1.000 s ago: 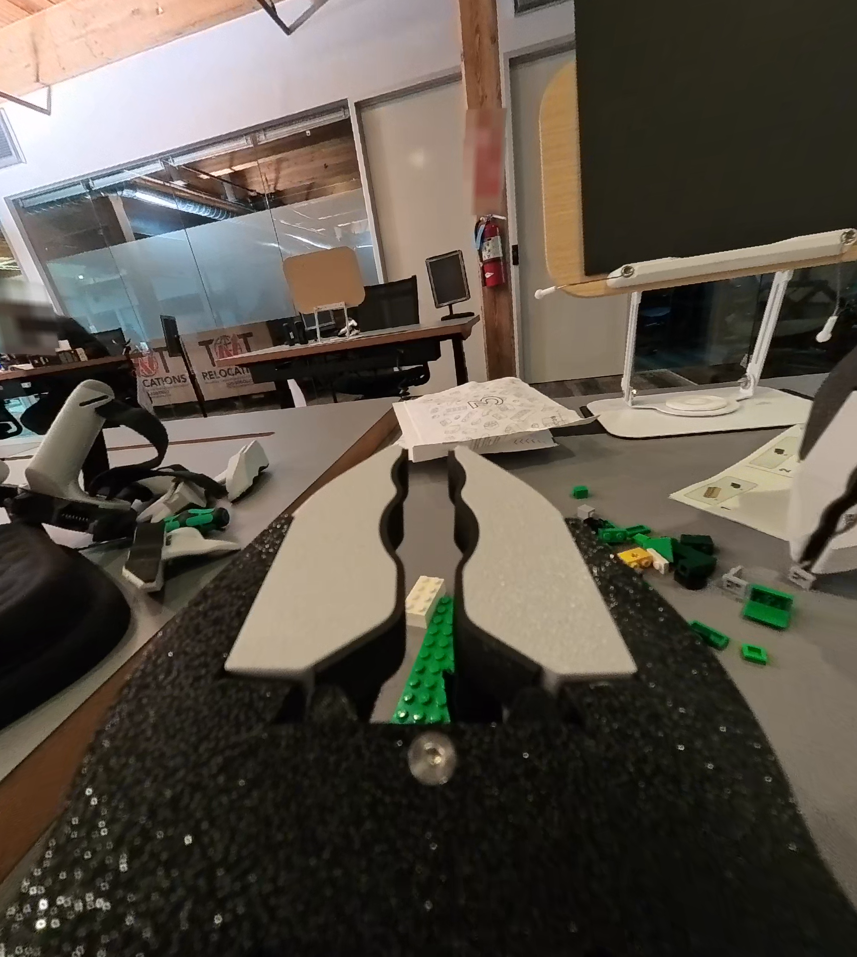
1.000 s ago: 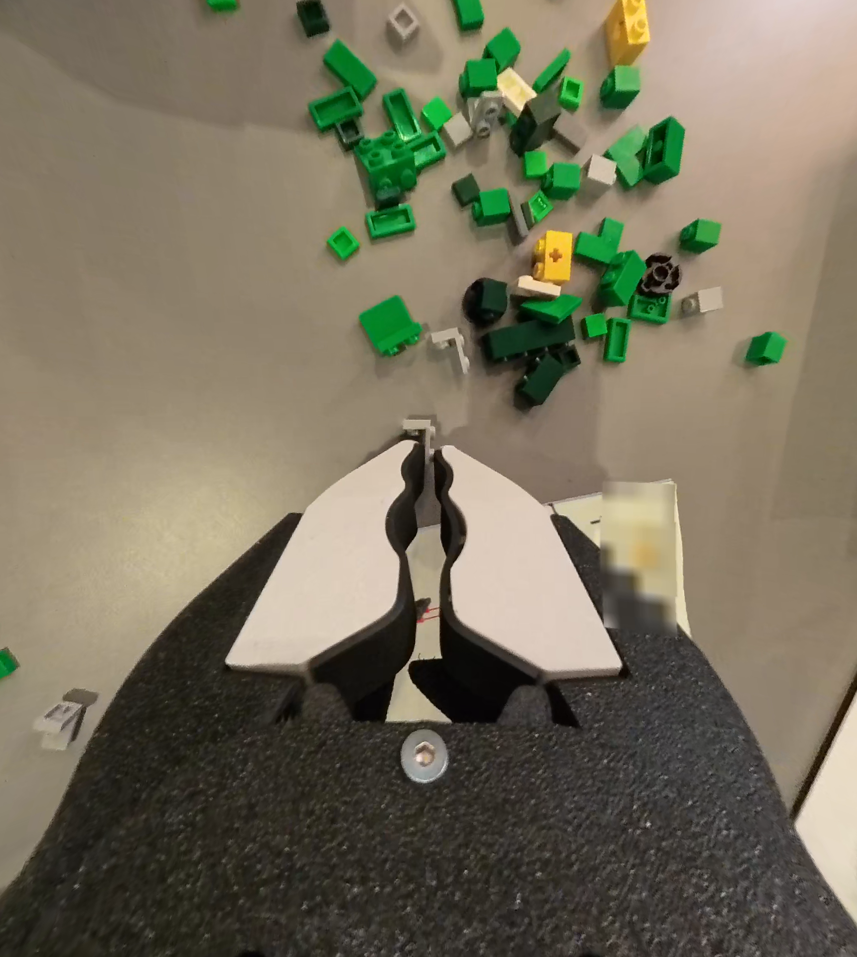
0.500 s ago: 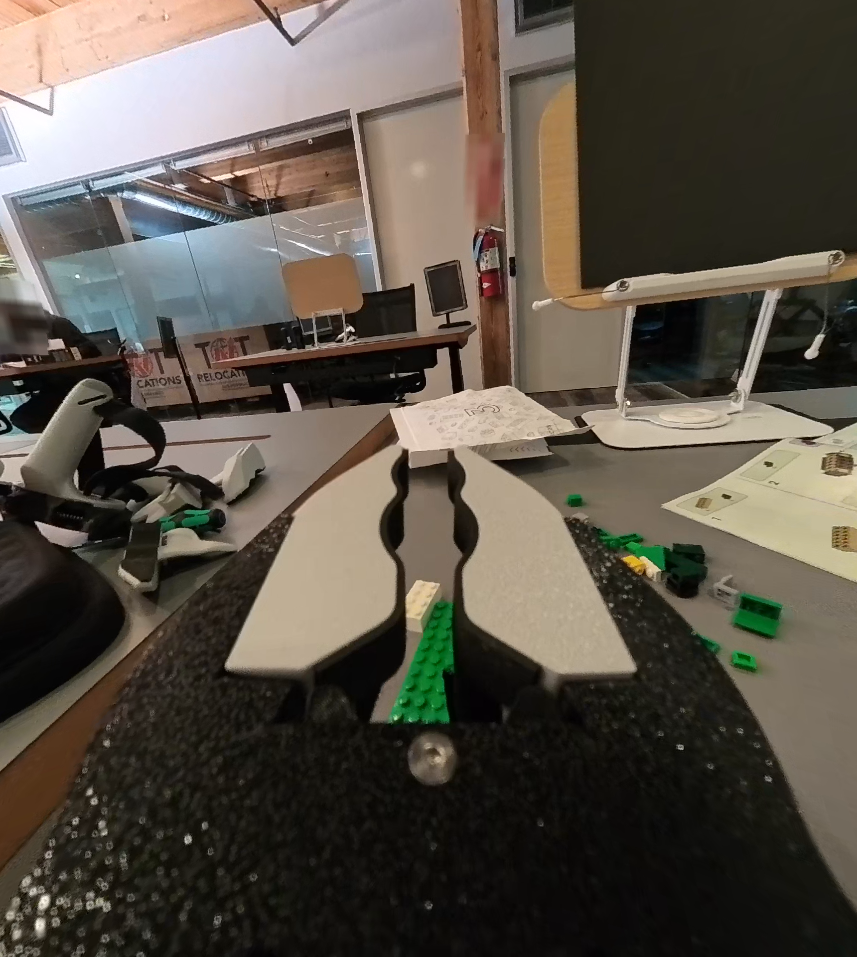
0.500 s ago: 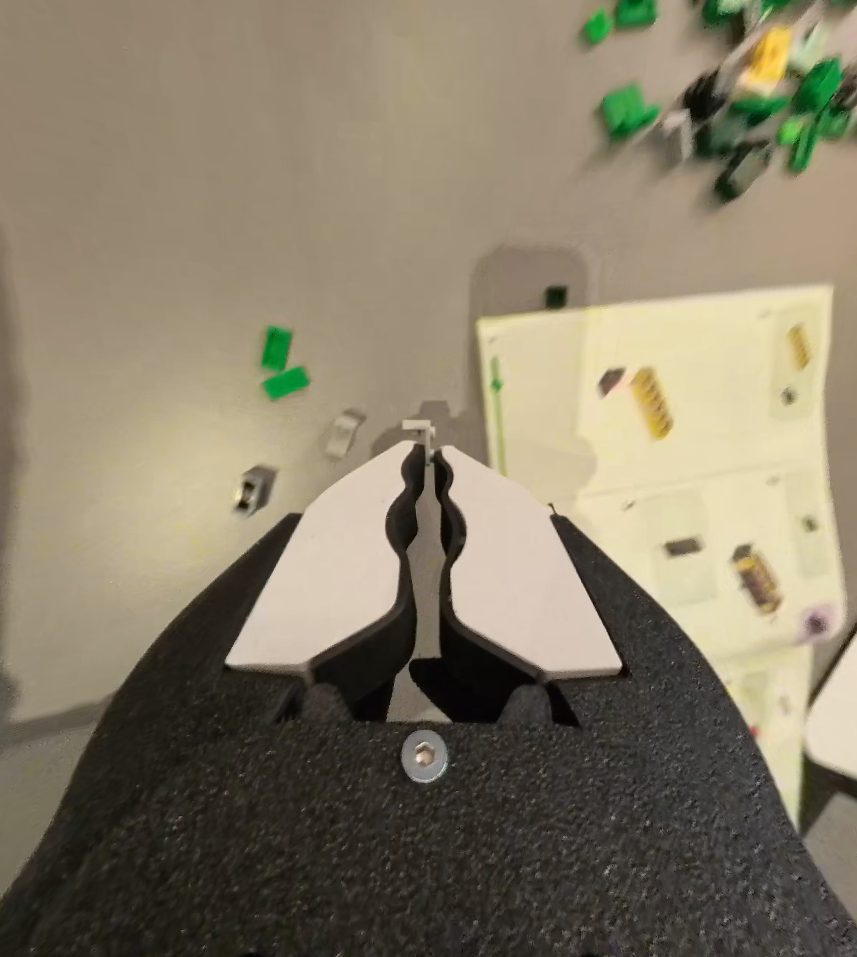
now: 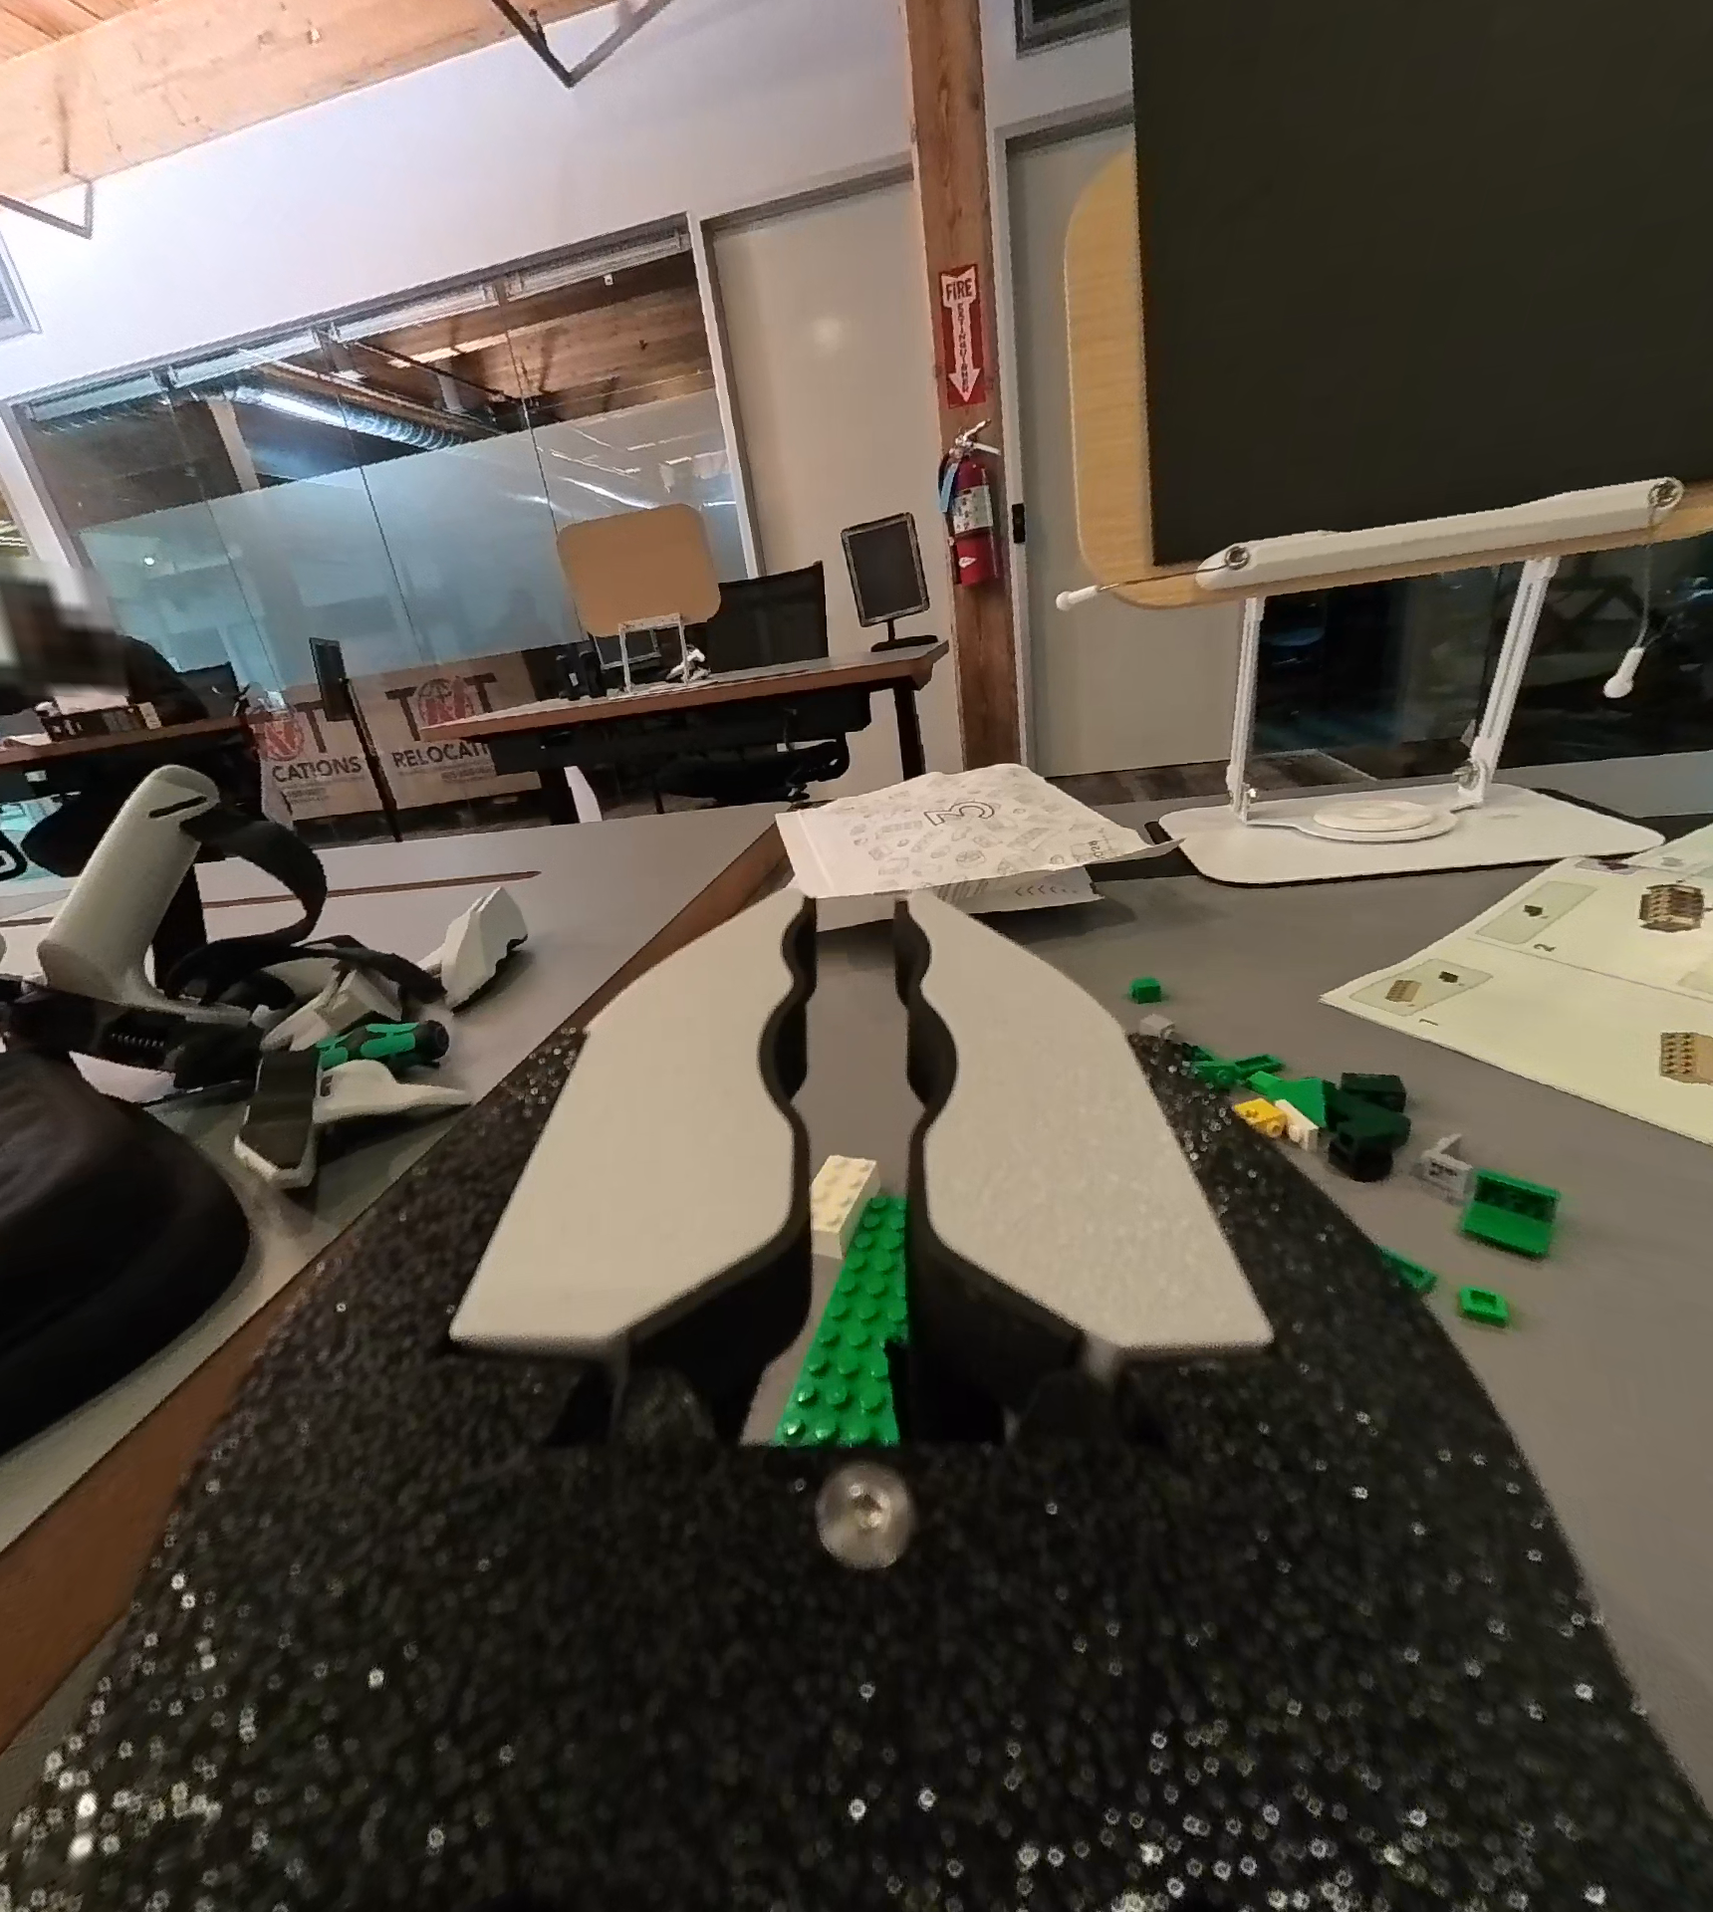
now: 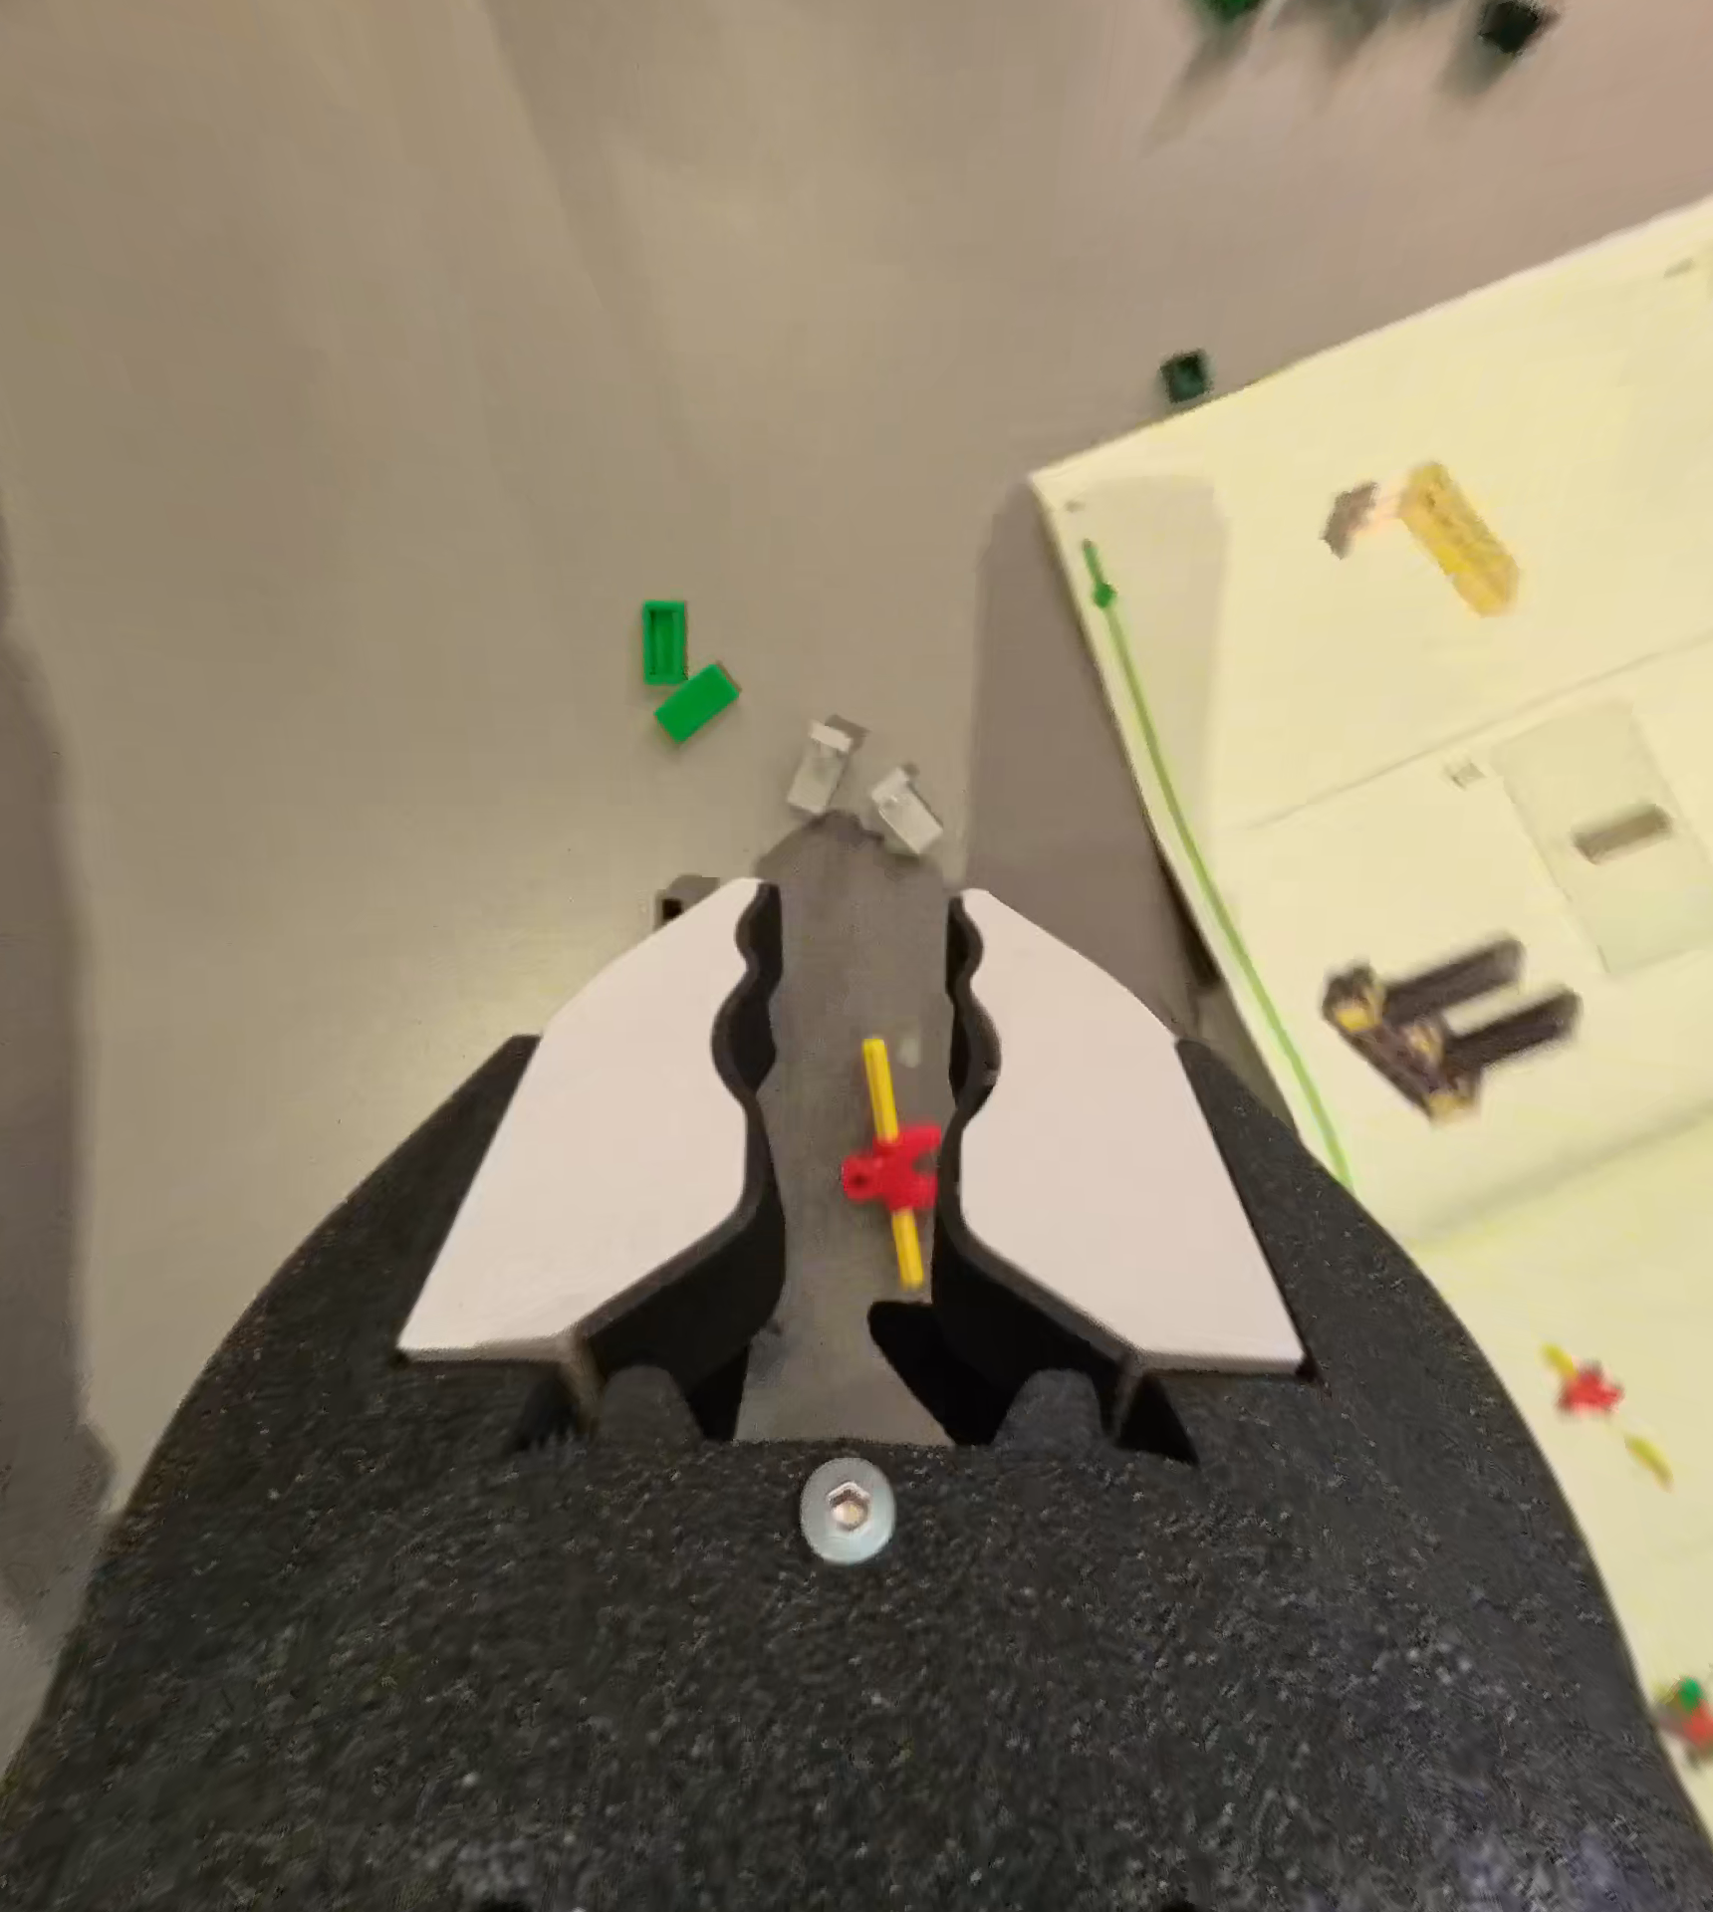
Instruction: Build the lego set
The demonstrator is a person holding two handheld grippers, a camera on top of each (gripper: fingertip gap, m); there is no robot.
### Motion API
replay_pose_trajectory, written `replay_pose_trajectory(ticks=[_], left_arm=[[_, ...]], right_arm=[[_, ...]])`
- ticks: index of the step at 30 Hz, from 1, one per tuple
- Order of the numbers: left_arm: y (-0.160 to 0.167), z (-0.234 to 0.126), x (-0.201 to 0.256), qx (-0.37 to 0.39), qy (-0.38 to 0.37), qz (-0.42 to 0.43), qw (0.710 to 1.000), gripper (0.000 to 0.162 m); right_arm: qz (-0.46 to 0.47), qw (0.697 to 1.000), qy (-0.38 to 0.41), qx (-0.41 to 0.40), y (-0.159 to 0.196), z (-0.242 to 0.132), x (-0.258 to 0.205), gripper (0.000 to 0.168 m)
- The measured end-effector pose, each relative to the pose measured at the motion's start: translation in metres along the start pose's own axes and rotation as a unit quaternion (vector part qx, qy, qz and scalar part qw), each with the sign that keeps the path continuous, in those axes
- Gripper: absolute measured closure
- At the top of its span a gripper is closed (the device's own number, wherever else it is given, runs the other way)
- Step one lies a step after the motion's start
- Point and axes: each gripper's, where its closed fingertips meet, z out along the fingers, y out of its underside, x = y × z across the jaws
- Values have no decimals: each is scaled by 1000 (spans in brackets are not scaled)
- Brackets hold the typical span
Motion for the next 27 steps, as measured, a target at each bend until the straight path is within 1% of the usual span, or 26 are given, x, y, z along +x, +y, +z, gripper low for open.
replay_pose_trajectory(ticks=[1, 3, 5, 7, 9, 11, 13, 17, 18, 20, 22, 25, 27], left_arm=[[-1, 0, 0, 1, 0, 0, 1000, 148], [-2, -1, 1, 5, 3, -2, 1000, 148], [-4, -1, 5, 9, 11, -3, 1000, 147], [-6, -2, 13, 9, 28, 3, 1000, 147], [-8, -4, 28, 6, 56, 14, 998, 145], [-11, -8, 48, 5, 95, 21, 995, 144], [-13, -13, 72, 2, 142, 17, 990, 142], [-16, -32, 133, -17, 254, 7, 967, 140], [-17, -39, 148, -20, 278, 9, 960, 139], [-22, -51, 174, -21, 315, 17, 949, 140], [-27, -64, 199, -25, 356, 21, 934, 140], [-27, -82, 230, -44, 399, 22, 916, 139], [-23, -94, 248, -61, 427, 25, 902, 138]], right_arm=[[19, 999, 24, 22, 2, -11, 4, 138], [59, 990, 103, 82, 11, -33, 16, 142], [115, 967, 172, 149, 26, -51, 19, 144], [175, 941, 186, 221, 33, -58, 5, 148], [207, 929, 179, 250, 39, -53, -14, 154], [218, 929, 176, 240, 47, -44, -27, 158], [205, 935, 163, 239, 44, -36, -38, 168], [154, 946, 170, 230, 31, -25, -47, 168], [141, 948, 174, 226, 29, -22, -48, 166], [119, 953, 161, 226, 21, -14, -49, 155], [99, 960, 153, 214, 15, -7, -46, 150], [71, 975, 130, 167, 17, 5, -42, 150], [65, 980, 105, 157, 17, 12, -41, 151]])
